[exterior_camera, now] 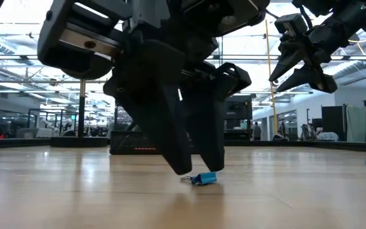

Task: Pick and place office supplies into organizer
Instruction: Put the blue clip into the black organizer

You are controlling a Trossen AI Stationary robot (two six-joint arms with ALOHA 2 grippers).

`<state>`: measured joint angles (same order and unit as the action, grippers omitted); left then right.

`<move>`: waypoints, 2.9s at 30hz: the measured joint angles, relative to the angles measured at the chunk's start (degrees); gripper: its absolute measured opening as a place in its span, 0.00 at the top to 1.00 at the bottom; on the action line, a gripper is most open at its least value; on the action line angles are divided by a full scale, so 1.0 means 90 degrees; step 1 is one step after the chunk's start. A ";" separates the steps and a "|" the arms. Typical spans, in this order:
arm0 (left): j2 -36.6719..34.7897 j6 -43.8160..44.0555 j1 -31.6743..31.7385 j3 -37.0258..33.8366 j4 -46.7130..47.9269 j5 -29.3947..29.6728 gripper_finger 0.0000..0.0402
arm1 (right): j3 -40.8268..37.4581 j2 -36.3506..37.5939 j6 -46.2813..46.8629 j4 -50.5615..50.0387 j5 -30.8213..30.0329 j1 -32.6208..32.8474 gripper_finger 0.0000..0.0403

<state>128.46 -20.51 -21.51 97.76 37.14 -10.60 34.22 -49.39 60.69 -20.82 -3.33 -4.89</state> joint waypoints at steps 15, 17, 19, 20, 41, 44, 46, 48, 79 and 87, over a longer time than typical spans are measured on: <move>-0.0124 -0.0203 0.0341 0.0000 -0.0007 -0.1152 0.60 | 0.0000 0.0000 0.0006 0.0000 0.0046 0.0000 0.68; -0.0134 -0.0194 0.0373 0.0002 -0.0038 -0.1079 0.60 | 0.0000 0.0000 -0.0001 0.0000 0.0049 0.0000 0.68; -0.0134 0.0051 0.0389 0.0002 -0.0066 -0.0651 0.60 | 0.0000 0.0000 -0.0014 0.0000 0.0049 0.0000 0.68; -0.0134 0.0241 0.0391 0.0002 -0.0109 -0.0395 0.60 | 0.0000 0.0000 -0.0013 0.0000 0.0049 0.0000 0.68; -0.0134 0.0485 -0.0248 0.0002 -0.0418 0.0524 0.60 | 0.0000 -0.0001 -0.0056 0.0000 0.0049 0.0012 0.68; -0.0131 0.0382 -0.0188 0.0002 -0.0390 0.0526 0.60 | 0.0000 0.0000 -0.0056 -0.0002 0.0049 0.0012 0.68; -0.0131 0.0331 -0.0156 0.0002 -0.0302 0.0526 0.60 | 0.0000 0.0000 -0.0058 -0.0002 0.0049 0.0012 0.68; -0.0129 0.0230 -0.0120 -0.0012 -0.0251 0.0524 0.60 | 0.0000 0.0000 -0.0056 -0.0002 0.0049 0.0012 0.68; 0.0206 0.0165 -0.0176 -0.0034 -0.0271 0.0351 0.60 | 0.0000 -0.0002 -0.0091 -0.0058 0.0046 0.0012 0.68; 0.0219 0.0123 -0.0183 -0.0041 -0.0270 0.0301 0.70 | 0.0000 -0.0002 -0.0113 -0.0057 0.0032 0.0012 0.68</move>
<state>130.43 -19.40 -23.15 97.38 34.70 -7.89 34.22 -49.41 59.67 -21.33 -3.05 -4.78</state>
